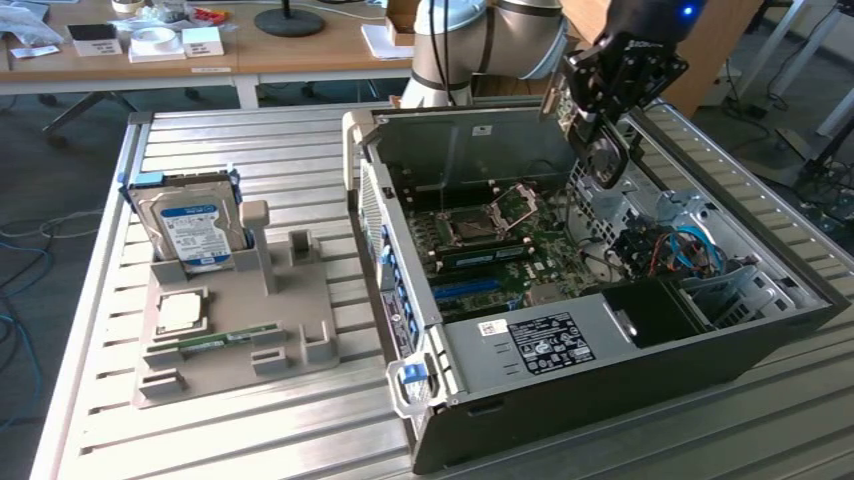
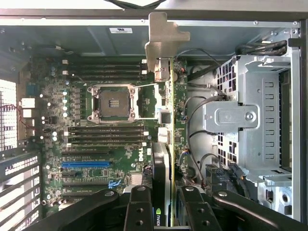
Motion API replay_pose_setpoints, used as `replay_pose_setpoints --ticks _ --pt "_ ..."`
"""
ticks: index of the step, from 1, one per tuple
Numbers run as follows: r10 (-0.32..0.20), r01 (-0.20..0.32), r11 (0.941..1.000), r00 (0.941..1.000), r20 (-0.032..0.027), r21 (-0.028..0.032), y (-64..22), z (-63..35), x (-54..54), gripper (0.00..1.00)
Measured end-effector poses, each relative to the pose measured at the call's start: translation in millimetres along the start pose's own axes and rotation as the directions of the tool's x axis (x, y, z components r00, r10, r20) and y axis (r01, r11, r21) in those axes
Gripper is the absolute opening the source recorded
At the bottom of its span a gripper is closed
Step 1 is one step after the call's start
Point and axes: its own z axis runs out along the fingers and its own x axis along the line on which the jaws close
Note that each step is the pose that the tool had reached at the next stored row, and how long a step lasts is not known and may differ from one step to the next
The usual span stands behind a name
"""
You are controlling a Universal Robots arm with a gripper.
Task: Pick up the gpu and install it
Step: 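Pick up the gpu and move the gpu toward the slot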
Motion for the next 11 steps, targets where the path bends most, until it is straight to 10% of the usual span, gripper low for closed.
replay_pose_setpoints --ticks 11 --pt "0.0 0.0 1.0 1.0 0.0 0.0 1.2 0.7 -16.6 0.27"
